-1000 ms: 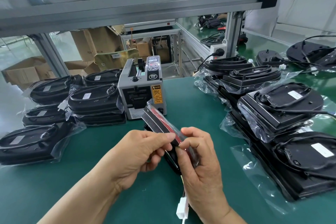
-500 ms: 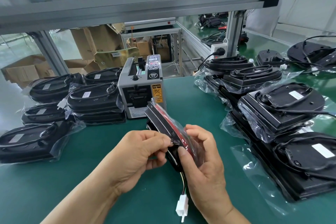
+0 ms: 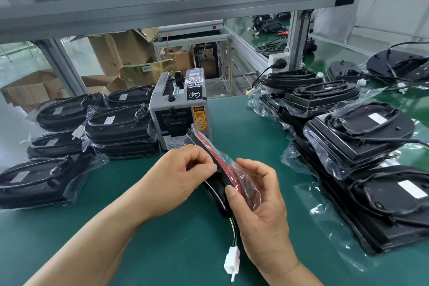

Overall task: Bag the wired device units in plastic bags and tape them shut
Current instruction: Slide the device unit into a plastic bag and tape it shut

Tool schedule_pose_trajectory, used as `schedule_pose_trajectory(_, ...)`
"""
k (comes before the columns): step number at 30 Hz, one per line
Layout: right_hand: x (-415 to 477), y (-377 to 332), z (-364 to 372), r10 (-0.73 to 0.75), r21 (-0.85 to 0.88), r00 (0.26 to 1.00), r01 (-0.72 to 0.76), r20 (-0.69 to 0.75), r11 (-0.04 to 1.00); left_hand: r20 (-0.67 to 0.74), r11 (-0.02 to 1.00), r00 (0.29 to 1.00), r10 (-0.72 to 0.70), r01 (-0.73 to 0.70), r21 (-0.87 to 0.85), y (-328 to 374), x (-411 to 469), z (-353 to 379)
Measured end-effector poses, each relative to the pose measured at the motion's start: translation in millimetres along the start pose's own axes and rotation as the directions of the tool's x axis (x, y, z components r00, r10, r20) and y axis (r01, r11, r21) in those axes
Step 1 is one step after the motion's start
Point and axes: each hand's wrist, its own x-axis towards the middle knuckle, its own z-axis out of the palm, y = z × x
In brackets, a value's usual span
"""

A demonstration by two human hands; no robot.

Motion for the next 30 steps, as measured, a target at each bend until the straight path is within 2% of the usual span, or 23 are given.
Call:
schedule_pose_trajectory(5, 0, 1, 0, 0.02, 0.005, 1.0, -0.02, 0.006, 1.0, 0.01, 0.995, 0.998, 0.062, -0.061, -0.077, -1, 2, -4)
schedule_pose_trajectory(11, -1, 1, 0, 0.033, -0.002, 0.999, -0.033, 0.01, 0.999, 0.131, 0.996, 0.987, 0.089, -0.089, -0.007, 2, 7, -7)
schedule_pose_trajectory(30, 0, 2, 0, 0.025, 0.012, 1.0, -0.025, 0.004, 1.0, 0.038, 0.998, 0.997, 0.065, -0.065, 0.001, -5, 12, 2)
